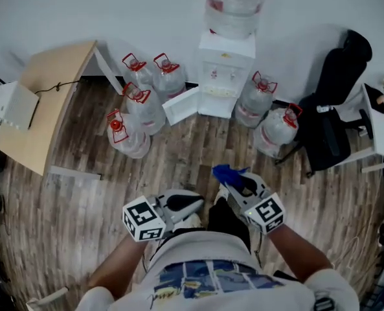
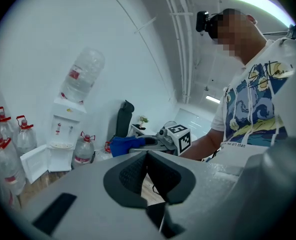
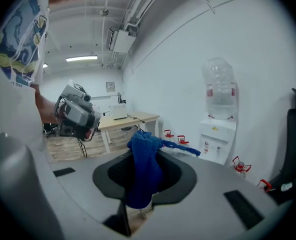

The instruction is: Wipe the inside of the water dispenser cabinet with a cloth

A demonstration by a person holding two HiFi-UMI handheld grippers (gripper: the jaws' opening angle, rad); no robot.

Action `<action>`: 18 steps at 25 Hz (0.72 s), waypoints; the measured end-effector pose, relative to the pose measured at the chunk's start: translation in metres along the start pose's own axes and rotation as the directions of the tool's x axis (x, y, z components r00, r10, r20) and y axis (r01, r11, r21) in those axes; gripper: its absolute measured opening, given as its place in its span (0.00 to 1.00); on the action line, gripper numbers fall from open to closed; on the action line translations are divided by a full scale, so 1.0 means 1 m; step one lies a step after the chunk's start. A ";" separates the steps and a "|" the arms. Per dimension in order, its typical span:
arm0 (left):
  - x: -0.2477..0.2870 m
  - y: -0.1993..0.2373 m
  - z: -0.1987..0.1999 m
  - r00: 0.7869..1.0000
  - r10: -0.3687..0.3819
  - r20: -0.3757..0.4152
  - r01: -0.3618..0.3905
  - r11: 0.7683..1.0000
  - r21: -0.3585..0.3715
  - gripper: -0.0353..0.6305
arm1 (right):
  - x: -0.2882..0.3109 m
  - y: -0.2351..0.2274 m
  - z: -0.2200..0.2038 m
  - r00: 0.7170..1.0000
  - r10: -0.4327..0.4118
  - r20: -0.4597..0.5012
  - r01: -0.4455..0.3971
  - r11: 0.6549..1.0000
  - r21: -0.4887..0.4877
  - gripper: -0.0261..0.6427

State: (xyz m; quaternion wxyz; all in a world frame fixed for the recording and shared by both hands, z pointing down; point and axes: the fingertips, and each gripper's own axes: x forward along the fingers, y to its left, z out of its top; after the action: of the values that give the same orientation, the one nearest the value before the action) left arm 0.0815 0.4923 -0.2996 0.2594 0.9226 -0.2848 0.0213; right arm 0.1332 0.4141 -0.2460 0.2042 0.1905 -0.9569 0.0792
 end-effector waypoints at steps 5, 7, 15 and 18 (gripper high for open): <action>-0.022 -0.019 -0.001 0.998 0.015 0.057 -0.014 1.000 -0.018 0.06 | -0.015 0.029 0.010 1.000 0.018 -0.005 -0.018 1.000 -0.021 0.16; -0.028 -0.023 -0.001 0.997 0.029 0.075 -0.028 0.999 -0.016 0.06 | -0.017 0.036 0.010 1.000 0.026 -0.010 -0.026 0.999 -0.029 0.16; -0.051 -0.044 -0.010 0.994 0.062 0.091 -0.064 0.998 0.025 0.06 | -0.023 0.062 0.015 0.997 0.067 0.022 -0.066 0.996 -0.067 0.16; -0.057 -0.047 -0.013 0.992 0.077 0.100 -0.080 0.996 0.027 0.06 | -0.026 0.070 0.016 0.996 0.078 0.034 -0.075 0.994 -0.077 0.16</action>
State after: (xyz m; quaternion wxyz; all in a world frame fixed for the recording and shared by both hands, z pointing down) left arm 0.0605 0.5609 -0.3213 0.2297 0.9145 -0.3329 -0.0099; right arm 0.1217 0.4829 -0.2768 0.1903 0.1473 -0.9695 0.0469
